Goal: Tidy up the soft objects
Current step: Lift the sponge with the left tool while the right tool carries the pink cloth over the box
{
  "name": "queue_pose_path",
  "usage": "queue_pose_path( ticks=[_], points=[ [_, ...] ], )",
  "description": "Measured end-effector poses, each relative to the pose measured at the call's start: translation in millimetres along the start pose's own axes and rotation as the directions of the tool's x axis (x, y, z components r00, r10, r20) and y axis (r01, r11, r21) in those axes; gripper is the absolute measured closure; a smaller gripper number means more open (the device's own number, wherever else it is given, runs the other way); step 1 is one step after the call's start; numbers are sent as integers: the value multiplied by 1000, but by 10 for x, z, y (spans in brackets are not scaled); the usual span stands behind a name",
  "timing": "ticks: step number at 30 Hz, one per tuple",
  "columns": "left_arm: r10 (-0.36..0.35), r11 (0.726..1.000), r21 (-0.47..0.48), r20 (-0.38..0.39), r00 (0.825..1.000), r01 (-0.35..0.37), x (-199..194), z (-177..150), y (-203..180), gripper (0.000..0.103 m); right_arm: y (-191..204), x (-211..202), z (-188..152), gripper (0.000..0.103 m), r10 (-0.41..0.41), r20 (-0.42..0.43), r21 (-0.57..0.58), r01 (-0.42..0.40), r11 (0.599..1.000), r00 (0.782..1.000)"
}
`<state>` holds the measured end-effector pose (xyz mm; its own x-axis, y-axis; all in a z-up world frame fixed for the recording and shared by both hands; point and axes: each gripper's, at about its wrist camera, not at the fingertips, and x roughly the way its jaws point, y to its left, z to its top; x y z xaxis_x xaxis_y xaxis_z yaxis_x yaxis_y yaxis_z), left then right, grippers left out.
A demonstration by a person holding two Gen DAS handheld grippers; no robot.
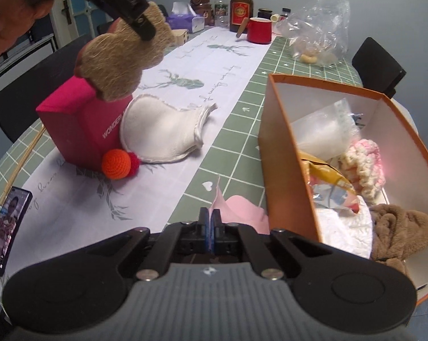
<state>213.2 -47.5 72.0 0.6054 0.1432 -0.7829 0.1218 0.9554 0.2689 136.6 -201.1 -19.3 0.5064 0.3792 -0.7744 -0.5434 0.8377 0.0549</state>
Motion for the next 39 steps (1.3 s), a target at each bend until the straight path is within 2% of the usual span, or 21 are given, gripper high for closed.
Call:
queue_pose_path(
  ticks=[6,11,16,19,22,27,31,36,39],
  points=[
    [-11,1000,14,20,1000,11,-170,-10,-71,61,-56,-72,11,103,82,29,75,-84,994,996],
    [-27,999,27,30,999,26,-269,-9,-121,61,-11,-352,144,103,143,126,97,-155,983,982],
    [-45,998,49,43,998,42,-380,19,-253,61,-32,-661,312,103,94,219,81,-114,990,971],
    [-62,996,66,55,997,59,-447,42,-353,61,-140,-780,362,103,55,253,97,-82,992,966],
    [-85,993,85,68,994,79,-511,78,-466,61,-286,-921,381,103,41,288,131,-82,988,957],
    [-114,989,99,86,990,106,-579,169,-646,61,-553,-1238,397,103,-6,357,187,-66,980,934],
    [-142,985,108,98,985,131,-618,252,-802,61,-692,-1471,392,103,-79,405,207,-7,978,911],
    [-186,979,109,119,975,173,-664,347,-1003,61,-884,-1636,345,103,-114,439,250,0,968,891],
    [-234,970,104,143,961,221,-677,379,-1134,61,-985,-1664,318,103,-134,442,274,9,962,887]
  ],
)
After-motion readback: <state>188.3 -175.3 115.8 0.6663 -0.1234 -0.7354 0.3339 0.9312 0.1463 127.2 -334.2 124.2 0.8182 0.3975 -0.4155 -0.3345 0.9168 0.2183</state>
